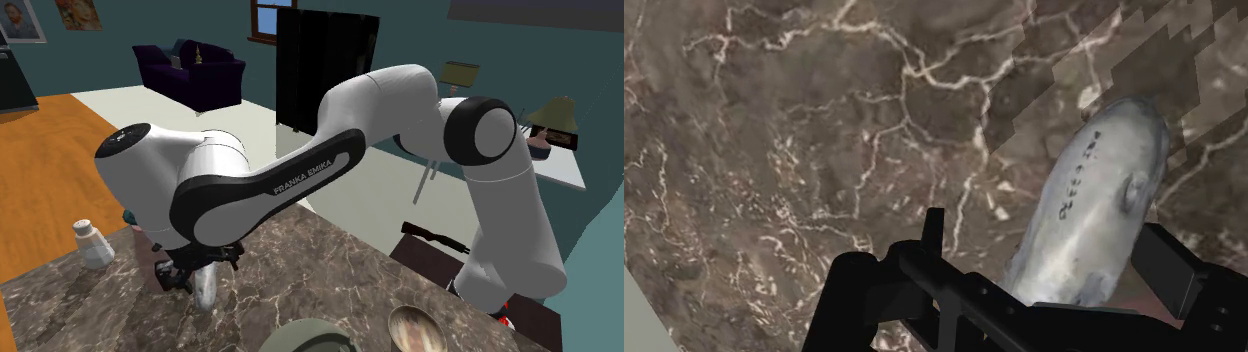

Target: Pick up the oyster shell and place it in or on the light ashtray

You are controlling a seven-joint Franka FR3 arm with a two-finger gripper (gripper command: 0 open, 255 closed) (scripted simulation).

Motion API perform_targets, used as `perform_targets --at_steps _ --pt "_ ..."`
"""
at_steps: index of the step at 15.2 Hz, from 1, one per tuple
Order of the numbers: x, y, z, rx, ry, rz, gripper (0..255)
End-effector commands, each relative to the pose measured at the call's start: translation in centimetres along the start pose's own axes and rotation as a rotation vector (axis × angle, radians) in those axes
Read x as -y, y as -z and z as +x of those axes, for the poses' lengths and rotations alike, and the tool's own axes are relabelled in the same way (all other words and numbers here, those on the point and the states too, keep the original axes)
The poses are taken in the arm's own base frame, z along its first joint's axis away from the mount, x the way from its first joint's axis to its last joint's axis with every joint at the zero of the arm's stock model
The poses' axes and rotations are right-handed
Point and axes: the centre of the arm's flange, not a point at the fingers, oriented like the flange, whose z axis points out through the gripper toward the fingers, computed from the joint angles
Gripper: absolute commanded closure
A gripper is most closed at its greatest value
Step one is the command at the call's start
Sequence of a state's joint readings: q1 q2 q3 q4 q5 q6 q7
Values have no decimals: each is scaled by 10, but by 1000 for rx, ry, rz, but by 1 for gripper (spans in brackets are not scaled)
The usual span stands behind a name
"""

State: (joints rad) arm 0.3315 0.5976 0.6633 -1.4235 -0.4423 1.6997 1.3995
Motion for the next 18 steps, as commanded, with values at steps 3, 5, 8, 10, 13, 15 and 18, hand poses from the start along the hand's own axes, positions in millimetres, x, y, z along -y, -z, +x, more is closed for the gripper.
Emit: perform_targets --at_steps 3,5,8,10,13,15,18 --pt "0 -1 1 0 -1 -1 255" --pt "0 -1 1 0 -1 -1 255" --pt "0 -1 1 0 -1 -1 255" --pt "-1 0 1 0 -1 -1 255" --pt "-2 10 1 0 -1 -1 255" --pt "-4 20 1 0 -1 -1 255" --pt "-8 36 2 0 -1 -1 255"
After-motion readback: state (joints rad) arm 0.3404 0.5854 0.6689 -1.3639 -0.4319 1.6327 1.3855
